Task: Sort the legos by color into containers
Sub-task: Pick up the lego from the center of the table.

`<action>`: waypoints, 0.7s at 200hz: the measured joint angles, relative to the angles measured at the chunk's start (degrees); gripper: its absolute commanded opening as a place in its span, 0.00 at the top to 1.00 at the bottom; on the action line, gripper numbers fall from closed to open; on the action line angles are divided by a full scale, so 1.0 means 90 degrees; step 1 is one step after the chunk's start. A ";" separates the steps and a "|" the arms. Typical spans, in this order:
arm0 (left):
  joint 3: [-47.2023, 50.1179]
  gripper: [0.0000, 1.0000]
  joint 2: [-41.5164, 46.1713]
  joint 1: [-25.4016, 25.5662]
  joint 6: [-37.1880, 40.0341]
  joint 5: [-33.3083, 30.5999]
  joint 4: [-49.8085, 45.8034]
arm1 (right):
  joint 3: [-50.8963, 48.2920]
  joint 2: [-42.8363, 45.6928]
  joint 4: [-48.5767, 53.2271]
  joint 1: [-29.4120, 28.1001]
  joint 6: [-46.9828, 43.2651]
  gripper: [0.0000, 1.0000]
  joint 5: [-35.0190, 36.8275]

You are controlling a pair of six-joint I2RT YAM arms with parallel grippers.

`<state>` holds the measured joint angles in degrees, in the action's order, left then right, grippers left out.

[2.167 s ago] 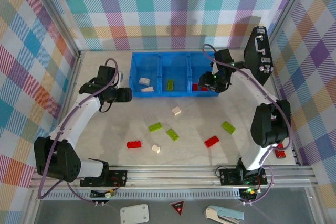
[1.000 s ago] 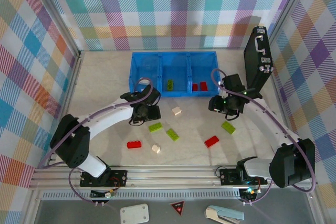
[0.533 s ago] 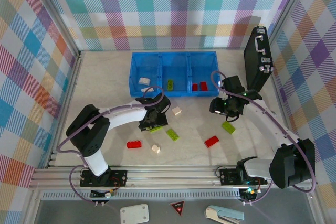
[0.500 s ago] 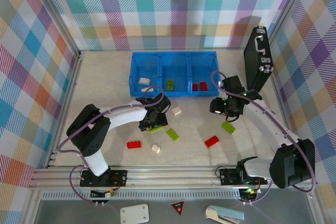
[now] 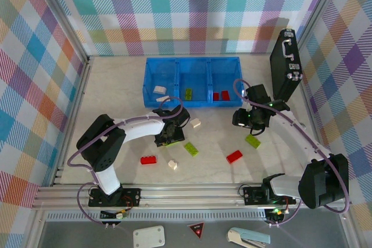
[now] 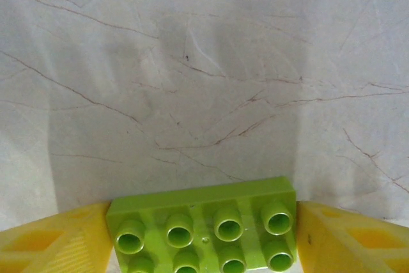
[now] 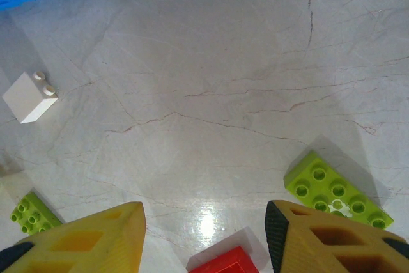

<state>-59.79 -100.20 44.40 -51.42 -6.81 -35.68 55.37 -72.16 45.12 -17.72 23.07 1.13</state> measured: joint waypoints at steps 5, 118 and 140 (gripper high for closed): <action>0.0000 0.30 0.0007 0.0005 -0.0002 -0.0015 -0.0002 | 0.0000 0.0000 0.0000 0.0000 0.0000 0.46 0.0000; -0.0015 0.32 0.0032 0.0051 0.0177 -0.0015 -0.0017 | 0.0000 0.0151 0.0097 0.0000 0.0002 0.46 0.0012; -0.0129 0.32 0.0034 0.0102 0.0355 0.0034 -0.0017 | -0.0032 0.0209 0.0124 0.0000 0.0005 0.46 0.0046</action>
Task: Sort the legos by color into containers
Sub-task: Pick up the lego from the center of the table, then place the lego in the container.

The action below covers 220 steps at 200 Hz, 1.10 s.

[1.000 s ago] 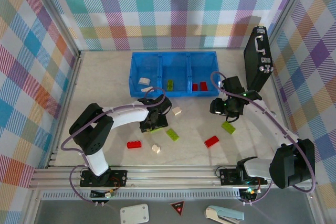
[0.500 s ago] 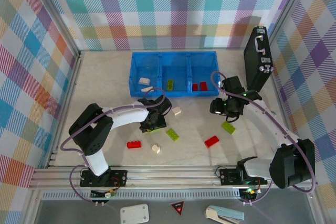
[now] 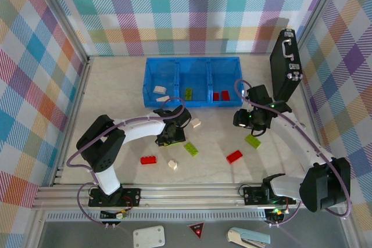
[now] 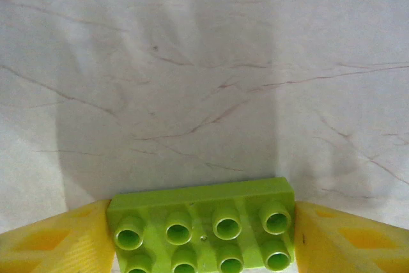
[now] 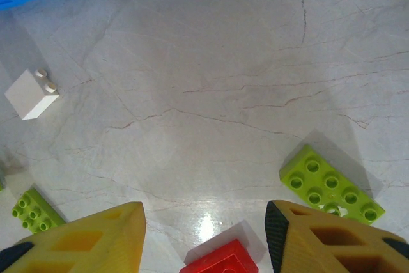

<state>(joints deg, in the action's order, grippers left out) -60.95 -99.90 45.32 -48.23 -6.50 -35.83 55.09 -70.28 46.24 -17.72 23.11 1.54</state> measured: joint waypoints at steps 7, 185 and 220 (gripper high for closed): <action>-0.0075 0.32 -0.0002 0.0010 0.0061 0.0000 -0.0002 | -0.0017 0.0032 0.0015 0.0000 0.0000 0.46 0.0005; -0.3713 0.33 -0.1532 -0.0211 0.2611 0.0002 -0.0204 | -0.0182 0.0877 0.0673 0.0000 0.0141 0.46 0.0381; -0.4405 0.33 -0.2069 -0.0510 0.2912 0.0112 -0.0189 | -0.0211 0.0891 0.0726 0.0000 0.0170 0.46 0.0427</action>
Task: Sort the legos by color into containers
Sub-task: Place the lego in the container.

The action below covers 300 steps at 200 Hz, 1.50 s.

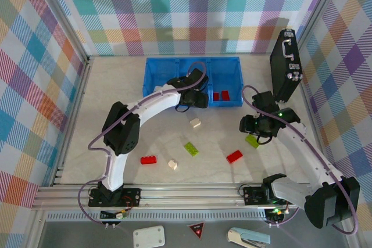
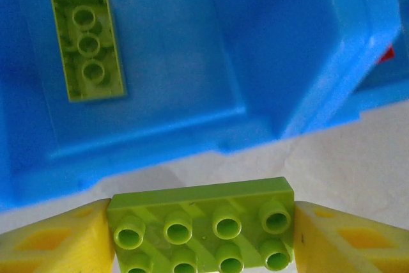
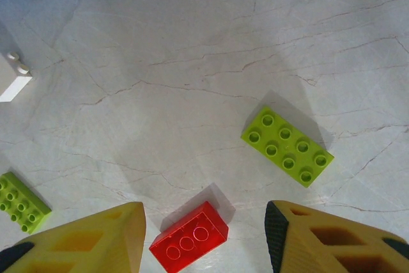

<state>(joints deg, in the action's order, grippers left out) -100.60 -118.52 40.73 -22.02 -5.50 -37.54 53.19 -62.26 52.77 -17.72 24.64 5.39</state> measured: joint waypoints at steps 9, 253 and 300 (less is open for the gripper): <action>-0.0126 0.33 -0.0095 -0.0063 0.0056 0.0017 0.0007 | -0.0002 0.0000 0.0005 0.0000 0.0002 0.46 0.0002; -0.1093 0.24 -0.1362 -0.0782 0.0216 0.1494 0.0379 | -0.0102 0.0002 0.0002 0.0000 0.0015 0.45 0.0019; -0.1090 0.24 -0.1360 -0.0787 0.0219 0.1496 0.0374 | -0.0102 0.0002 0.0002 0.0000 0.0017 0.45 -0.0002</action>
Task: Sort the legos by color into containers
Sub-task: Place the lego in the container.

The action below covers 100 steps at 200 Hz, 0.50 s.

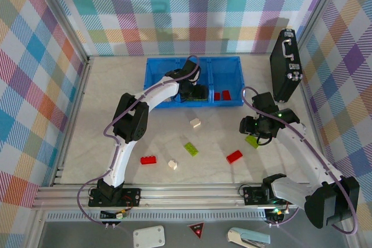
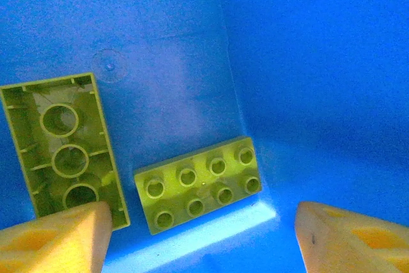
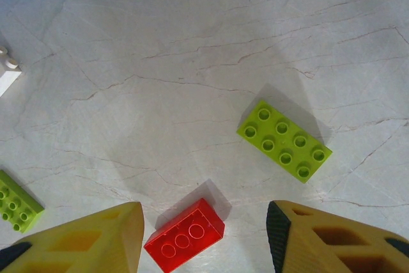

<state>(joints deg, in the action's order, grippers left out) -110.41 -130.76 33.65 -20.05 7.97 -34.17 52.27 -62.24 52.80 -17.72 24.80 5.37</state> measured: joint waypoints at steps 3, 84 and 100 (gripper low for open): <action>0.0000 0.24 0.0000 0.0000 0.0000 0.0000 0.0000 | 0.0000 0.0000 0.0002 0.0000 0.0000 0.45 0.0000; 0.0673 0.25 0.1287 0.0000 0.0019 0.0063 -0.0231 | -0.0141 0.0117 0.0005 0.0000 0.0367 0.37 -0.0005; 0.0818 0.25 0.1678 0.0000 0.0044 0.0061 -0.0253 | -0.0214 0.0148 0.0000 0.0000 0.0469 0.37 -0.0034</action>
<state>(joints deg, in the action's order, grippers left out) -103.04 -115.66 33.65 -19.66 8.51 -36.45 50.35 -60.90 52.80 -17.72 29.02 5.06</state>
